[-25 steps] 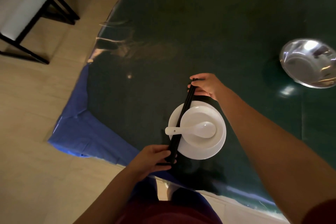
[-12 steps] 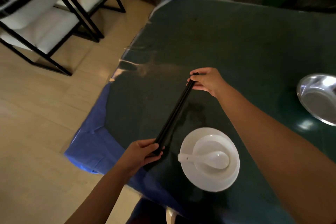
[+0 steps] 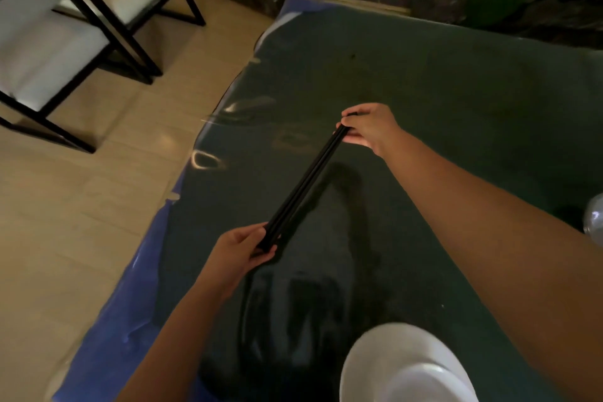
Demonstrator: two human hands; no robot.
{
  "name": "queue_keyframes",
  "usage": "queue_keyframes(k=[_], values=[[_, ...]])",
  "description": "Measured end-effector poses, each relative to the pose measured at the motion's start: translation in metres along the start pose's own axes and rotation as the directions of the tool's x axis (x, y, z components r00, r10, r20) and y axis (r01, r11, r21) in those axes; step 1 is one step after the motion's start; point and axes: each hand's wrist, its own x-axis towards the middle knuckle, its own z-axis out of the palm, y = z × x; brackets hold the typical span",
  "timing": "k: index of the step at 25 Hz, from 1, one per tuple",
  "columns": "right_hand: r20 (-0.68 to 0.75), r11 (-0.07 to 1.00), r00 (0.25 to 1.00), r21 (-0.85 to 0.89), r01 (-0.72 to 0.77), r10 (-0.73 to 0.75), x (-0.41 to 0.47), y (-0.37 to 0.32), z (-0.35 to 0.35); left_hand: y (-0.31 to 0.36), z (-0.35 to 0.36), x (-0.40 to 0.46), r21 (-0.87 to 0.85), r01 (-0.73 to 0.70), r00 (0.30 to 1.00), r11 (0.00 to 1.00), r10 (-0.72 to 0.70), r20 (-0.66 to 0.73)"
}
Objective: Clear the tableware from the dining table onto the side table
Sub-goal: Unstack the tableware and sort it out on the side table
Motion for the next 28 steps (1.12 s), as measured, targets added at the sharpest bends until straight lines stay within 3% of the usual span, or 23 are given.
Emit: queue_keyframes(k=[5, 8, 11, 14, 16, 18, 20, 25, 28], values=[[0.045, 0.991, 0.999, -0.133, -0.007, 0.013, 0.078, -0.010, 0.048, 0.011, -0.008, 0.054, 0.285, -0.161, 0.966, 0.945, 0.210, -0.150], [0.075, 0.981, 0.997, -0.195, 0.007, 0.008, 0.105, -0.012, 0.079, 0.013, -0.015, 0.065, 0.639, -0.189, 0.909, 0.745, 0.380, -0.174], [0.052, 0.940, 0.997, -0.336, 0.064, -0.049, 0.119, -0.004, 0.096, 0.012, -0.013, 0.062, 0.806, -0.258, 0.821, 0.534, 0.561, -0.109], [0.053, 0.846, 0.988, -0.512, 0.149, -0.142, 0.124, 0.010, 0.097, 0.004, -0.017, 0.062, 0.891, -0.251, 0.752, 0.379, 0.656, -0.067], [0.086, 0.696, 0.959, -0.672, 0.255, -0.269, 0.125, 0.016, 0.096, -0.002, -0.021, 0.064, 0.926, -0.246, 0.704, 0.286, 0.709, -0.032], [0.088, 0.585, 0.925, -0.752, 0.304, -0.369, 0.123, 0.020, 0.096, -0.007, -0.023, 0.066, 0.930, -0.273, 0.667, 0.246, 0.745, -0.002], [0.077, 0.530, 0.899, -0.785, 0.321, -0.431, 0.119, 0.024, 0.097, -0.011, -0.023, 0.066, 0.935, -0.274, 0.672, 0.226, 0.740, 0.017], [0.068, 0.513, 0.879, -0.790, 0.336, -0.472, 0.101, 0.040, 0.089, -0.024, -0.020, 0.064, 0.902, -0.422, 0.696, 0.091, 0.670, 0.258], [0.061, 0.505, 0.864, -0.790, 0.348, -0.499, 0.096, 0.048, 0.090, -0.025, -0.019, 0.067, 0.876, -0.471, 0.678, 0.105, 0.678, 0.283]])
